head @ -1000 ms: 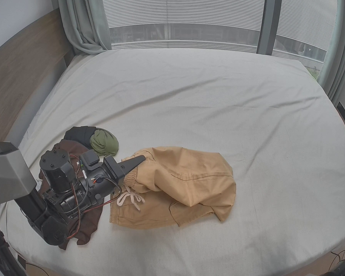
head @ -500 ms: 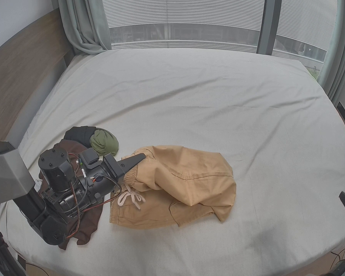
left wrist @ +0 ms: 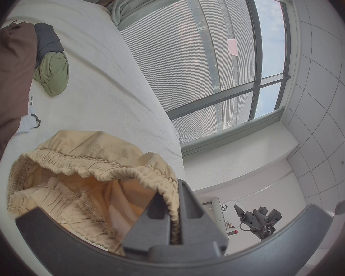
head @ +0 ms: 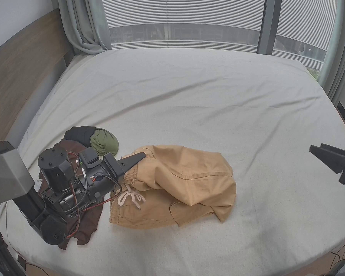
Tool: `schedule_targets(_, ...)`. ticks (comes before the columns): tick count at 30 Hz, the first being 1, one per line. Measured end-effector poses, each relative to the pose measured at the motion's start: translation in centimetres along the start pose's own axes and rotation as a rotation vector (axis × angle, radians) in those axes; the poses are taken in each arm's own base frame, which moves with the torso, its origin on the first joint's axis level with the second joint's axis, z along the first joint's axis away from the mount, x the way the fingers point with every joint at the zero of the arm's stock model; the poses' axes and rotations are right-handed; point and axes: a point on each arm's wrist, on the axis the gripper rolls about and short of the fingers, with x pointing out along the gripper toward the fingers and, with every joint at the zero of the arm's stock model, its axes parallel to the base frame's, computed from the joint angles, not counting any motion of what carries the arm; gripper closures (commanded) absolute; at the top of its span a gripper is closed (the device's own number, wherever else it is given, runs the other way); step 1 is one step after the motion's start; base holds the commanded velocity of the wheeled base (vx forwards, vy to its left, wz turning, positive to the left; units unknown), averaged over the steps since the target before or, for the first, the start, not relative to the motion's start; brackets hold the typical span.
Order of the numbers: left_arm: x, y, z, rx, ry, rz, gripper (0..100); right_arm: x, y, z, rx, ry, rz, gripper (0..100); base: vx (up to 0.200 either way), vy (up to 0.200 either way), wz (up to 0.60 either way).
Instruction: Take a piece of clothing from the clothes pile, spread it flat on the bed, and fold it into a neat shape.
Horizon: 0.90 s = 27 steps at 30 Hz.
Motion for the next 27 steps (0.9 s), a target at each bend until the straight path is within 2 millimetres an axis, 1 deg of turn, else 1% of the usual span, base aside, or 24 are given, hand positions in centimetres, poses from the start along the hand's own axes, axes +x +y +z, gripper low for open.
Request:
schedule_targets(4,-0.1,-0.1,0.2,0.001,-0.006,-0.002,100,2.9,-0.8,-0.8,0.015,0.049,0.01,0,0.0,0.0,0.0)
schedule_targets(8,-0.2,-0.2,0.4,0.004,-0.015,-0.006,100,5.2,-1.7,-2.4,0.035,0.099,0.007,0,0.0,0.0,0.0)
schedule_targets(12,-0.3,-0.3,0.6,0.007,-0.023,-0.009,100,7.5,-2.9,-4.3,0.062,0.13,0.0,0,0.0,0.0,0.0)
schedule_targets(22,-0.4,-0.3,0.8,0.008,-0.029,-0.008,100,10.8,-5.1,-9.1,0.172,0.231,-0.037,0,0.0,0.0,0.0)
schedule_targets(27,-0.4,-0.3,0.8,0.007,-0.029,-0.008,100,12.0,-5.8,-10.7,0.222,0.263,-0.052,0,0.0,0.0,0.0)
